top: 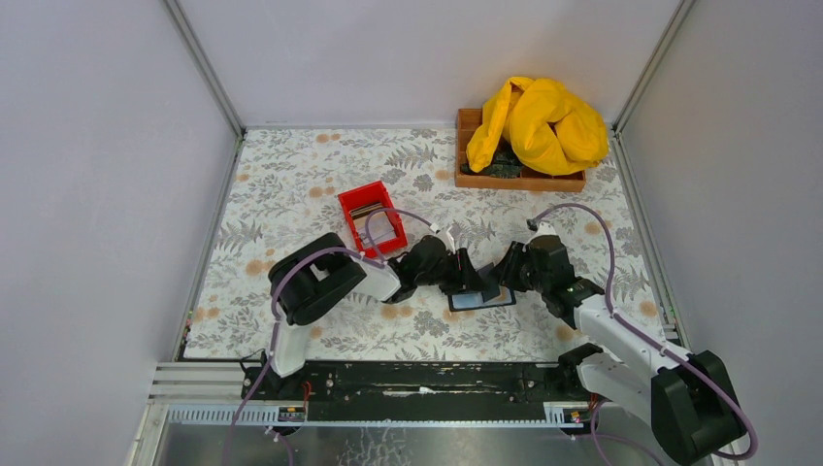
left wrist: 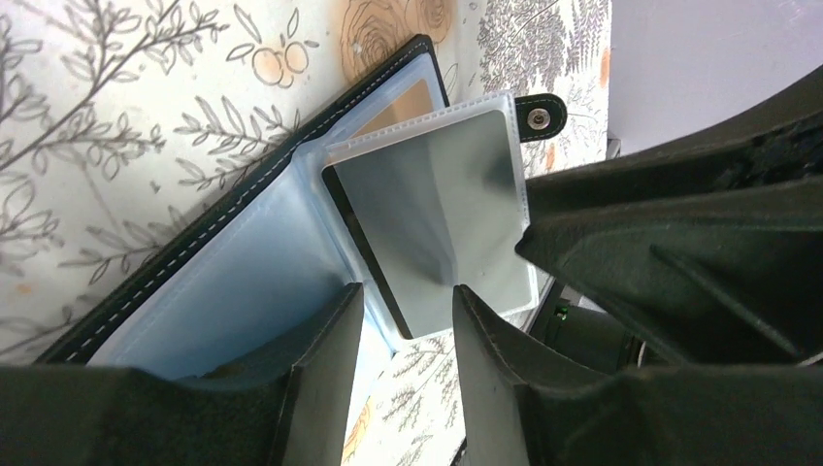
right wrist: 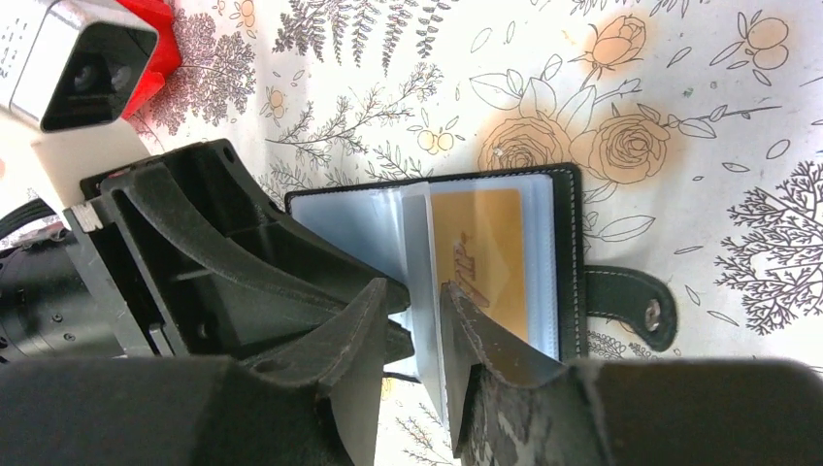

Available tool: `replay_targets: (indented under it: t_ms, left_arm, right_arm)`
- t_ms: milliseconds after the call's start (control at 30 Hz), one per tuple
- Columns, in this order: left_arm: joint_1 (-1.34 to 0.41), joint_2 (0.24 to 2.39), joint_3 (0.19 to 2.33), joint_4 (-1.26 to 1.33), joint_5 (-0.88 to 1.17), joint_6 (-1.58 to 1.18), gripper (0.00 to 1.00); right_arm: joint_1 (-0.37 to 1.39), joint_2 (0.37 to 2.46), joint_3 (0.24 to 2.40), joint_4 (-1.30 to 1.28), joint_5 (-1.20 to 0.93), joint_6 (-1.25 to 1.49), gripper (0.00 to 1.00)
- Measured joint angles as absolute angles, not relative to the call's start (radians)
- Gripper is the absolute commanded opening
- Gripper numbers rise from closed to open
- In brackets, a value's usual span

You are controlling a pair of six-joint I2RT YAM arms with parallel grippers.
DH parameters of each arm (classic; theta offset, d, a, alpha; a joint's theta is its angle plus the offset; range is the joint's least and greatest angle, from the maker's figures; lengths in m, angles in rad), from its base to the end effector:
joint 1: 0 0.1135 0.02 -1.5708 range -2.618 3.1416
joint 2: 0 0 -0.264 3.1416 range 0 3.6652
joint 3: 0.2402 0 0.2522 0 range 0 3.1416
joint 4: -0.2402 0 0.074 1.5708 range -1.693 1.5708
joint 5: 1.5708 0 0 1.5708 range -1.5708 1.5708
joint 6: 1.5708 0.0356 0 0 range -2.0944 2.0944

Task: Take the credit cards out of the card holder

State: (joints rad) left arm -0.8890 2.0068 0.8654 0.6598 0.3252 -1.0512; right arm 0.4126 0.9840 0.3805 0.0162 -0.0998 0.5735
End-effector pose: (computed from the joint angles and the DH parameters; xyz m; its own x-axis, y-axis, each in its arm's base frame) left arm 0.2328 -0.3049 0.1052 -0.9385 -0.1489 -0.3116 0.2006 0.4995 -0.8428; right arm 0.1824 0.0837 0.1831 -0.6841 0.2899 -0.6693 -0.1236 0.8583 0.4980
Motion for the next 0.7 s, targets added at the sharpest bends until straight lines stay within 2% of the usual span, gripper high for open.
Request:
replay_targets:
  t_ms: [600,700]
  left_arm:
    - [-0.886,1.952,0.822,0.615,0.307,-1.016,0.48]
    - [-0.886,1.952,0.822,0.615,0.307,-1.016,0.48]
  right_arm:
    - [0.415,1.042,0.344,0.121,-0.17,0.599,0.35]
    - [0.427,1.051,0.334,0.133,-0.175,0.607,0.41]
